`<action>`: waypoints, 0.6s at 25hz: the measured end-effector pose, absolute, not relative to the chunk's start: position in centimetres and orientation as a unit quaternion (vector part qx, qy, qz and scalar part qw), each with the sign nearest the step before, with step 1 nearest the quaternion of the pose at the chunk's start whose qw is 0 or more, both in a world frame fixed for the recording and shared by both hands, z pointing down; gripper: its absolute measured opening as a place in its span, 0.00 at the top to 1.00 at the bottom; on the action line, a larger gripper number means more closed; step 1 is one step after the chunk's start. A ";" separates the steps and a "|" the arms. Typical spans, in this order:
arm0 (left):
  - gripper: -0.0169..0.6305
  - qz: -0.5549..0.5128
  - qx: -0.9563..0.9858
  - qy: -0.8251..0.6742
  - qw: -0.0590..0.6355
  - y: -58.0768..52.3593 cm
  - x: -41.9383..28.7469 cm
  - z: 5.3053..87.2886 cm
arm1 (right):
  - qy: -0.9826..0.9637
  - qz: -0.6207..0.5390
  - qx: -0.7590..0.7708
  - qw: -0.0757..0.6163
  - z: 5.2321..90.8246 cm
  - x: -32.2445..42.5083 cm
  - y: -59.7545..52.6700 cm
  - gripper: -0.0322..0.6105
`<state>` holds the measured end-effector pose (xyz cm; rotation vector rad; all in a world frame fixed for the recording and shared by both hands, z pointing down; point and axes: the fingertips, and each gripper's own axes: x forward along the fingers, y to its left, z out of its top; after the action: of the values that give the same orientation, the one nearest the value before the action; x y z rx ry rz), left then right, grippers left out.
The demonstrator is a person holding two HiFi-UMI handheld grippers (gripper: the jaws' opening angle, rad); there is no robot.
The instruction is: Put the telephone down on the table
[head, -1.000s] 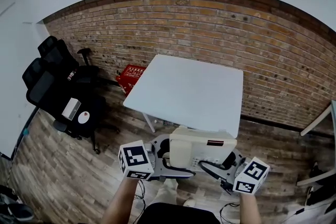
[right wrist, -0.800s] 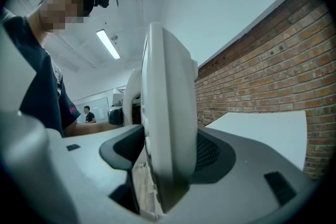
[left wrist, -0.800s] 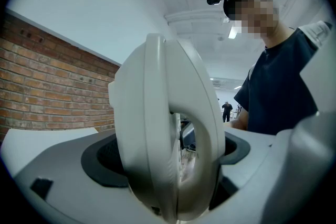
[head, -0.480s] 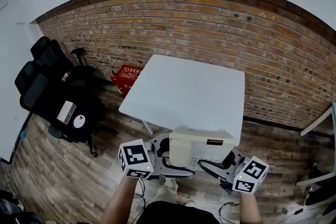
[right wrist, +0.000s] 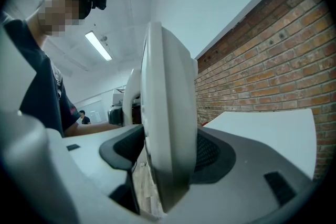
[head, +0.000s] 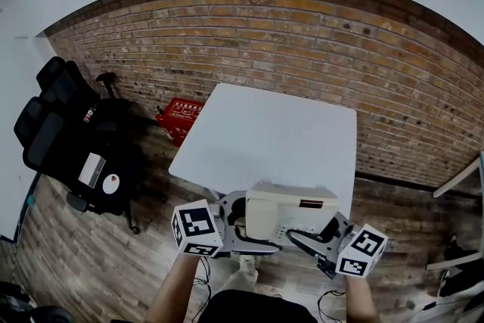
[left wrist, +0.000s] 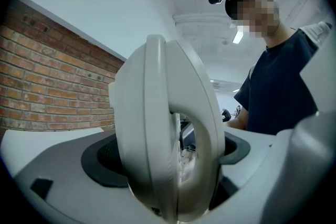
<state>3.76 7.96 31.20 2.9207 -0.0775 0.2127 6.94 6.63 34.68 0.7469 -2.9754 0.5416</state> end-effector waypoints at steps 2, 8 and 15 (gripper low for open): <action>0.23 0.074 0.991 -0.022 0.110 6.8 3.3 31.4 | -0.953 0.178 0.244 0.015 34.8 6.5 5.6 0.54; 0.23 0.075 0.990 -0.007 0.119 3.3 1.5 31.8 | -0.948 0.189 0.255 0.017 35.3 4.7 2.2 0.54; 0.23 0.092 0.987 0.012 0.133 0.1 -0.3 33.2 | -0.939 0.211 0.269 0.022 36.7 2.8 -0.8 0.54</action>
<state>-0.30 0.05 33.24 2.8622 0.0359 0.2655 2.84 -0.83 36.72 0.8350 -2.9115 0.6533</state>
